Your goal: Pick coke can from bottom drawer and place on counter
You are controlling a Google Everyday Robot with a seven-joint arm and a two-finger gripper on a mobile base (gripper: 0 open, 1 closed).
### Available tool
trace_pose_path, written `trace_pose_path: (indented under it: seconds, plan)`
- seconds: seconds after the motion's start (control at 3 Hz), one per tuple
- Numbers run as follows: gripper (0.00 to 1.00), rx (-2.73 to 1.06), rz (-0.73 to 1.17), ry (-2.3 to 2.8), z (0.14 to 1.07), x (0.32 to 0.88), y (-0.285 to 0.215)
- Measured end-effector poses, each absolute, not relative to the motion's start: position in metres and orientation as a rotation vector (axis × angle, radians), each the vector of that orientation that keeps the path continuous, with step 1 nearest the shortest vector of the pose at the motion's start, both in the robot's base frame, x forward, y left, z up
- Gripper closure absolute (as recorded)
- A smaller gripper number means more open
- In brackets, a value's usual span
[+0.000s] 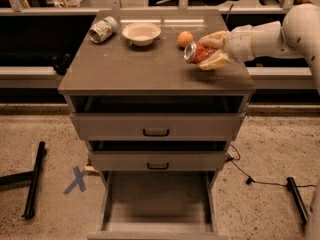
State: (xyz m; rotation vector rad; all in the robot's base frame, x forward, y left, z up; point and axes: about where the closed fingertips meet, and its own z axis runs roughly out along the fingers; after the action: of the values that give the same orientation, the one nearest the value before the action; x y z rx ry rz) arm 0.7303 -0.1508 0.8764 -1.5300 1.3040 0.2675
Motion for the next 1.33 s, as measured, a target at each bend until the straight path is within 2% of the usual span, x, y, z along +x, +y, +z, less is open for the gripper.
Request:
trace_pose_path:
  seconds: [1.33]
  plan:
    - [0.05,-1.617,0.272,1.292,0.888,0.767,-0.122]
